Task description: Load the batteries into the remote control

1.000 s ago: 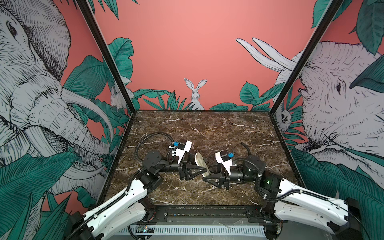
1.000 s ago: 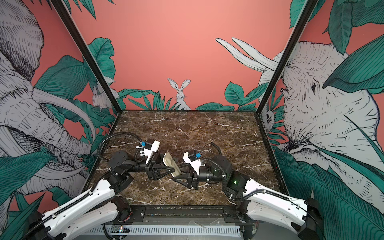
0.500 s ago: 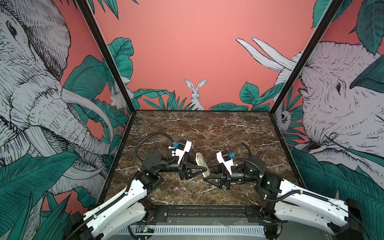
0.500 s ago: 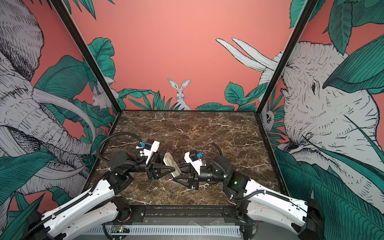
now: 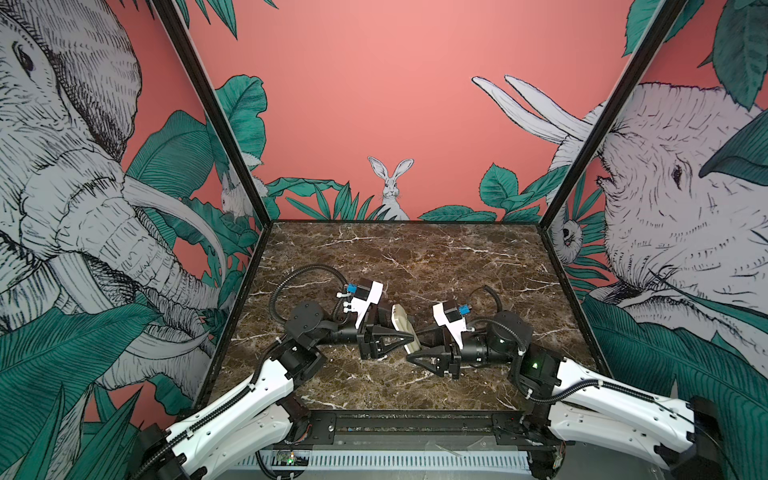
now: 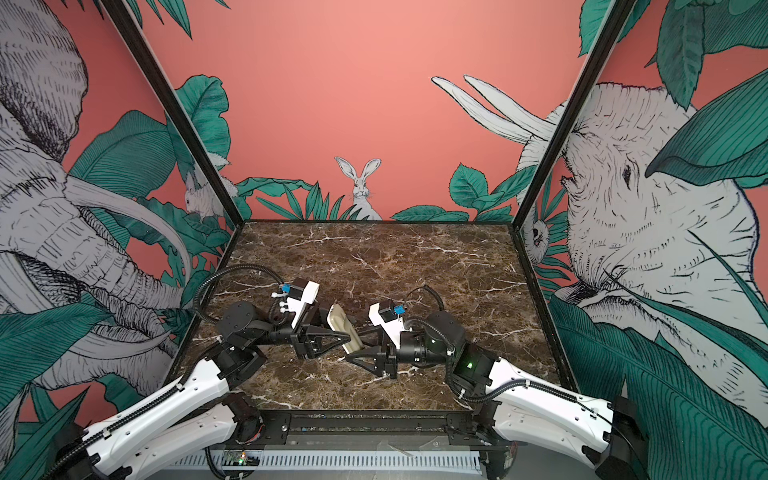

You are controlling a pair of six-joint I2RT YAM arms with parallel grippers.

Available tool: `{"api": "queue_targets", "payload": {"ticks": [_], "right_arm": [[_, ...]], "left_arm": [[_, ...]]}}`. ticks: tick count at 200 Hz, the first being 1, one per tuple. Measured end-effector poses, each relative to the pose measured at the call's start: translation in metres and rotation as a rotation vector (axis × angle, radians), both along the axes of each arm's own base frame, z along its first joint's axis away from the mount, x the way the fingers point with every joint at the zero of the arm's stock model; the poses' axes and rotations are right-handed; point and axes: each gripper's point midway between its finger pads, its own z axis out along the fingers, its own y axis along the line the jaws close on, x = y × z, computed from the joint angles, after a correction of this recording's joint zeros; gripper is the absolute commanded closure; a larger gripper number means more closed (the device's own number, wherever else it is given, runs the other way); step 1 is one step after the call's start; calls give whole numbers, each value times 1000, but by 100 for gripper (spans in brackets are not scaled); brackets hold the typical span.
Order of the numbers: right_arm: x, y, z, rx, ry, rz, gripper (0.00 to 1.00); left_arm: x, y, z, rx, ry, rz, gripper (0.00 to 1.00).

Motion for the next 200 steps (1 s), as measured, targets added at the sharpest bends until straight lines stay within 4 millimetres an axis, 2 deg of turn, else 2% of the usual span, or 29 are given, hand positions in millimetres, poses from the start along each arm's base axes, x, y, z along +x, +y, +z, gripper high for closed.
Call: {"api": "queue_targets", "payload": {"ticks": [12, 35, 79, 99, 141, 200], "right_arm": [[4, -3, -2, 1, -3, -29, 23], [11, -9, -6, -6, -9, -82, 14], [21, -20, -11, -44, -20, -173, 7], [26, -26, -10, -49, -30, -217, 1], [37, -37, -12, -64, -40, -302, 1], [54, -51, -48, -224, -35, -421, 1]], "left_arm": [[1, -1, -3, 10, 8, 6, 98], [5, -2, -9, 34, 30, 26, 98], [15, -4, -18, 64, 60, 81, 100], [21, -5, -24, 94, 76, 112, 100], [34, -1, -35, 168, 88, 207, 100], [55, 9, -47, 288, 90, 359, 100]]}}
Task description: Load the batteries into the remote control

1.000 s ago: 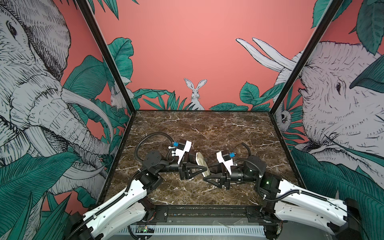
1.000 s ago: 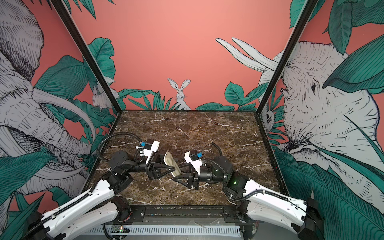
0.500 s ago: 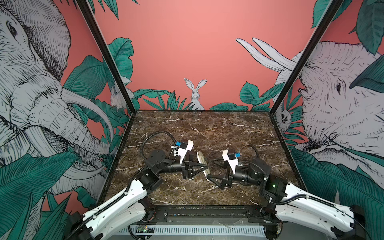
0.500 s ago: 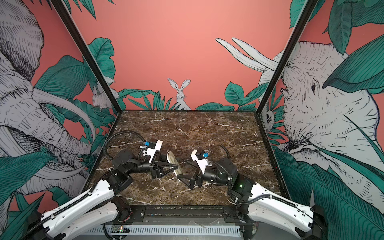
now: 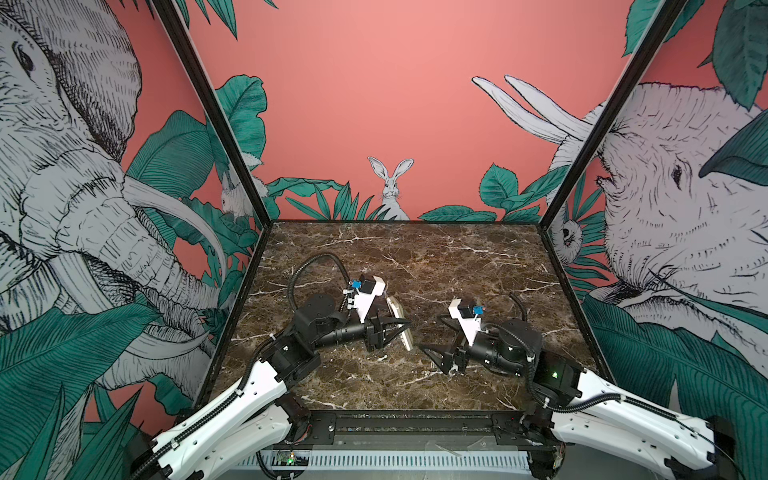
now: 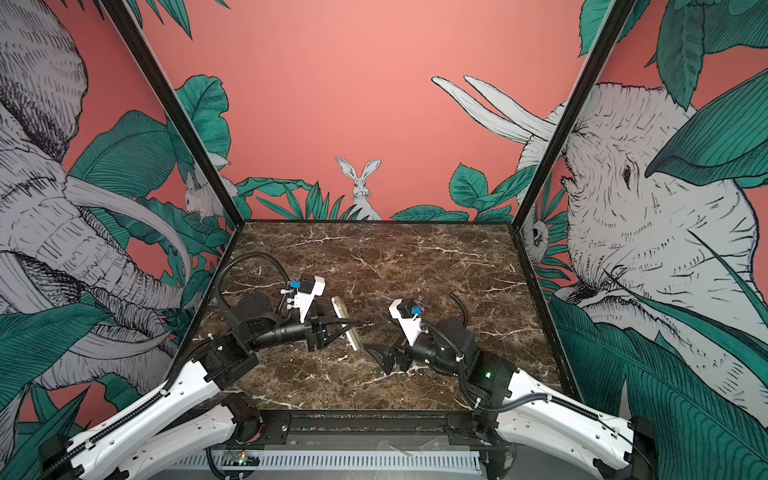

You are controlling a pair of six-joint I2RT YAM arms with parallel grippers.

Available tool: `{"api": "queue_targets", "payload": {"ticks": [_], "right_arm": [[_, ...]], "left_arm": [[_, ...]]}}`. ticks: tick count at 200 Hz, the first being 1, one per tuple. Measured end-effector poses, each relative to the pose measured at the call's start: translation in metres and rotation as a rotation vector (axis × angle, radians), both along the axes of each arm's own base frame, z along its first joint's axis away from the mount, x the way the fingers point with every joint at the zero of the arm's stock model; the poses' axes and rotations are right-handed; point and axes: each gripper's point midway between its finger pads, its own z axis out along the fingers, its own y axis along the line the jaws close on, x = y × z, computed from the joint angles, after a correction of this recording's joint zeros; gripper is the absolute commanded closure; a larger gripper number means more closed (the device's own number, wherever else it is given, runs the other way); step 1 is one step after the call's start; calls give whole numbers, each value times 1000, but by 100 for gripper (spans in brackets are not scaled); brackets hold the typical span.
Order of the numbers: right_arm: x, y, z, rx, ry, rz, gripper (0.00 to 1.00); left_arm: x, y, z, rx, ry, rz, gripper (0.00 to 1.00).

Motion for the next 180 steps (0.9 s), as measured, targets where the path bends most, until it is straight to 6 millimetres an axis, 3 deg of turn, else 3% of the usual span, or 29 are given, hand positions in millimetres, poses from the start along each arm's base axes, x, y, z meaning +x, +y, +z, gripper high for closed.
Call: {"api": "queue_targets", "payload": {"ticks": [73, 130, 180], "right_arm": [[19, -25, -22, -135, -6, -154, 1], [31, -41, -38, -222, -1, -254, 1], [39, -52, -60, -326, 16, -319, 1]], "left_arm": [[32, 18, -39, 260, 77, 193, 100], [53, 41, -107, 542, 222, 327, 100], [62, 48, -160, 712, 343, 369, 100]]}}
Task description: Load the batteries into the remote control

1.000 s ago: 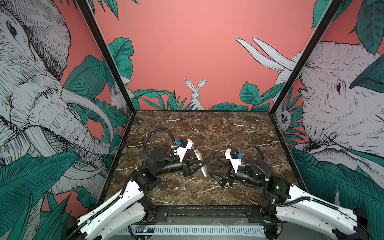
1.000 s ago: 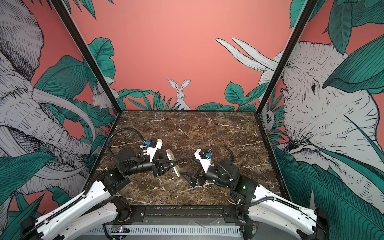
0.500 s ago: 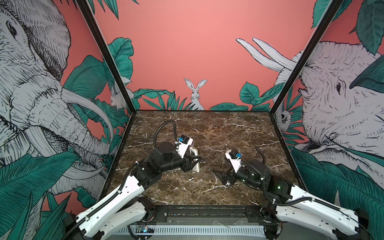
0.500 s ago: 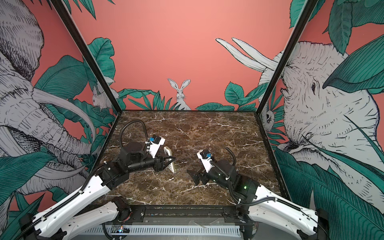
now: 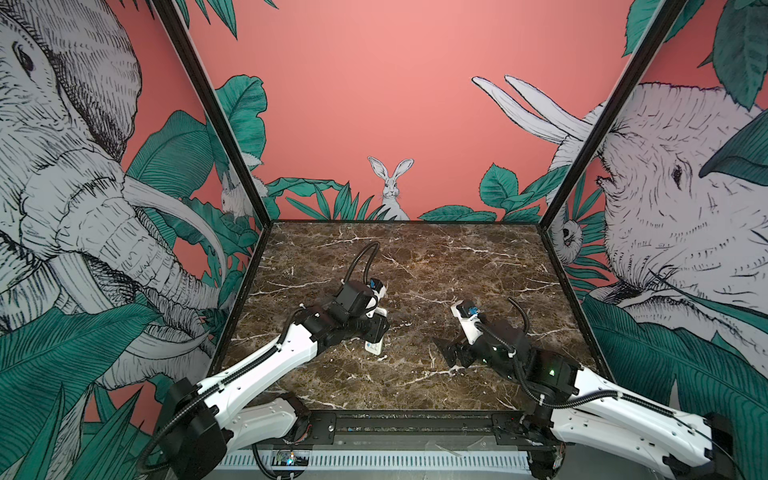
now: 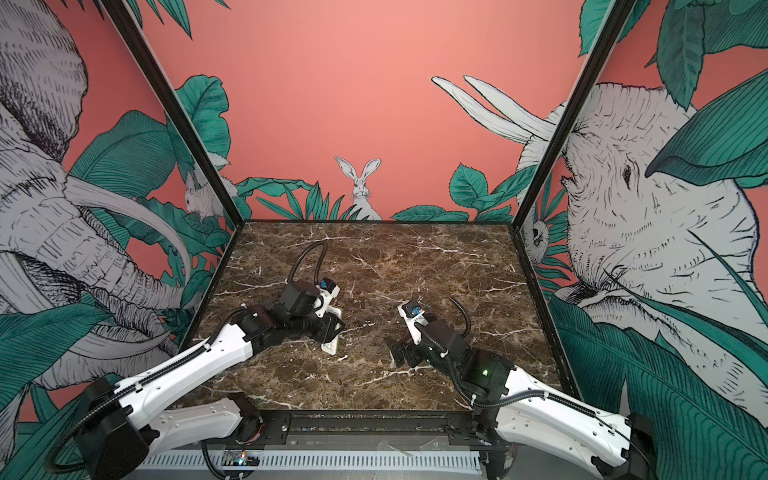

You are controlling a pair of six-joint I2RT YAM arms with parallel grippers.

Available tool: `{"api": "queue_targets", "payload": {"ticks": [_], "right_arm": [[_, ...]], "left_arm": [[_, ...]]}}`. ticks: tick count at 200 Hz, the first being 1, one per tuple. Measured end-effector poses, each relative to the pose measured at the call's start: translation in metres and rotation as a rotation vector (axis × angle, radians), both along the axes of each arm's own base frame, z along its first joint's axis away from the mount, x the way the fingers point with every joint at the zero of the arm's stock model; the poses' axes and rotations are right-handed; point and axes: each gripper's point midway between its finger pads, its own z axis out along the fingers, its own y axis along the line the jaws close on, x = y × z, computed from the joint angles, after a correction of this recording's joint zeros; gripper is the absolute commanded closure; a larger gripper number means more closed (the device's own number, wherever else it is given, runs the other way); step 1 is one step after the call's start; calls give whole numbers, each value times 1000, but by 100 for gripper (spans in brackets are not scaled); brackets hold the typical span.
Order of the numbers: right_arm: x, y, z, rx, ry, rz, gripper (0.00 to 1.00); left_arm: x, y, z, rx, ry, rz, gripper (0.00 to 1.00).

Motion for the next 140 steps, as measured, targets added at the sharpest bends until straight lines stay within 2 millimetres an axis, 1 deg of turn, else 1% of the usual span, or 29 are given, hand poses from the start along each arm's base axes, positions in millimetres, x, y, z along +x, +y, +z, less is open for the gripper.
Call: {"api": "queue_targets", "payload": {"ticks": [36, 61, 87, 117, 140], "right_arm": [[7, -6, -7, -46, -8, -49, 1], [11, -10, -12, -76, -12, -76, 1], [14, -14, -12, -89, -22, -96, 1], [15, -19, -9, -89, -41, -114, 1], [15, -23, -7, -87, -59, -125, 1]], "left_arm": [[8, 6, -33, 90, 69, 40, 100], [14, 10, -51, 131, 103, 69, 100], [19, 12, -67, 162, 130, 94, 100], [20, 14, -87, 194, 163, 113, 97], [23, 13, -93, 195, 170, 127, 92]]}}
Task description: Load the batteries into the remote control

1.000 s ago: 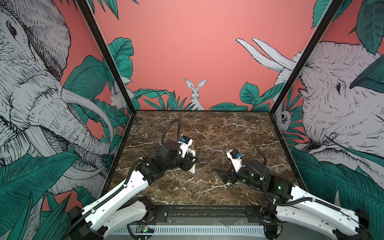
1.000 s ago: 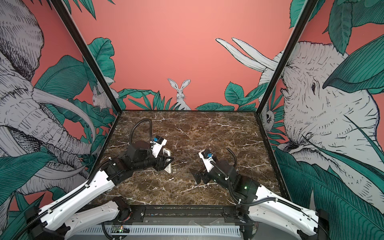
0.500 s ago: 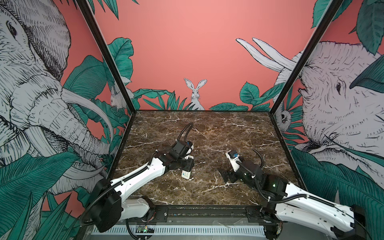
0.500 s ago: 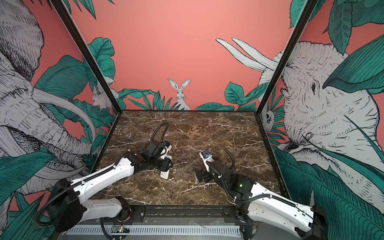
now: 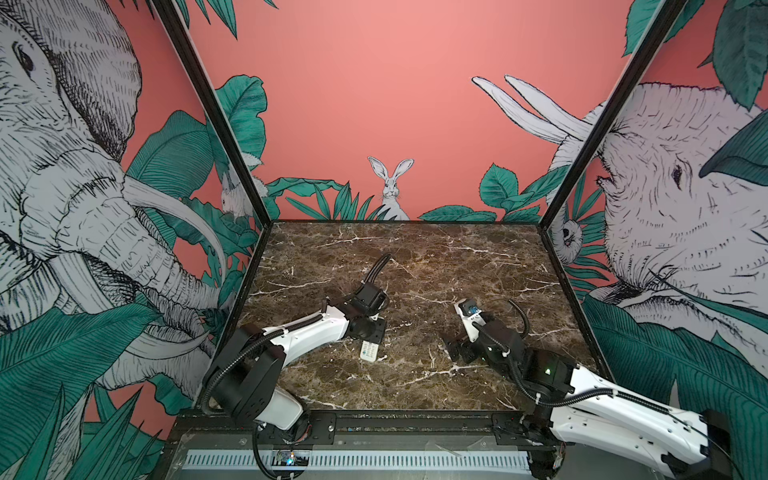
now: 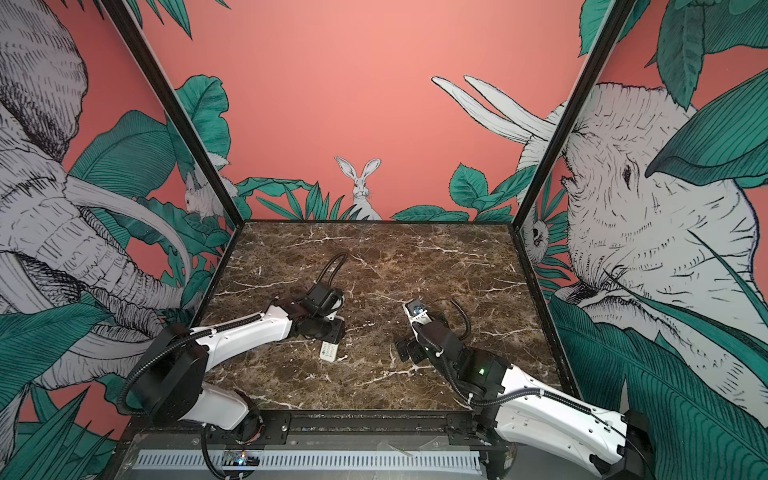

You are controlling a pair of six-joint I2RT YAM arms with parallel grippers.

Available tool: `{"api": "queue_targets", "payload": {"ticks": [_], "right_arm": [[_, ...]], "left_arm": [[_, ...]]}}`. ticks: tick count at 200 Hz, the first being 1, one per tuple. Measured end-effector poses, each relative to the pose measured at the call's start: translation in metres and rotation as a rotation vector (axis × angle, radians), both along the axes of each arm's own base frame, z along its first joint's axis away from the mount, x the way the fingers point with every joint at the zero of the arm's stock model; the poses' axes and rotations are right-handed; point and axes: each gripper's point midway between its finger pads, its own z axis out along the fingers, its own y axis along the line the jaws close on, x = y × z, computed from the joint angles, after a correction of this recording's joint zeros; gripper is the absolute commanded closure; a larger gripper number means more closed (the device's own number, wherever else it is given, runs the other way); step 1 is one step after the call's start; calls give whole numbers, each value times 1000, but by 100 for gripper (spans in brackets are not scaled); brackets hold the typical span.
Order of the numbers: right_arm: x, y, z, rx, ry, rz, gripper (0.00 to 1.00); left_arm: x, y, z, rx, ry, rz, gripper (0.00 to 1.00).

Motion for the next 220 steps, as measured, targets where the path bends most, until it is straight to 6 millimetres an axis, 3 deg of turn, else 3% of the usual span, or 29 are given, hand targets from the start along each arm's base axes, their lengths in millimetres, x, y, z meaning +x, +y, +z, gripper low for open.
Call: {"api": "queue_targets", "payload": {"ticks": [41, 77, 123, 160, 164, 194, 220], "right_arm": [[2, -10, -1, 0, -27, -34, 1], [5, -16, 0, 2, -42, -61, 1], [8, -21, 3, -3, -58, -89, 1], [16, -35, 6, -8, -76, -144, 1], [17, -37, 6, -9, -78, -154, 1], [22, -60, -3, -22, -92, -234, 1], [27, -88, -10, -34, -114, -340, 1]], "left_arm": [[5, -1, -8, -1, -8, 23, 85], [8, -1, -12, -12, -26, 42, 69], [11, 2, -16, -20, -40, 63, 30], [12, 11, -21, -20, -40, 92, 8], [12, 12, -21, -21, -43, 93, 1], [14, 21, -15, -19, -67, 118, 1], [22, 42, -3, 8, -114, 175, 1]]}}
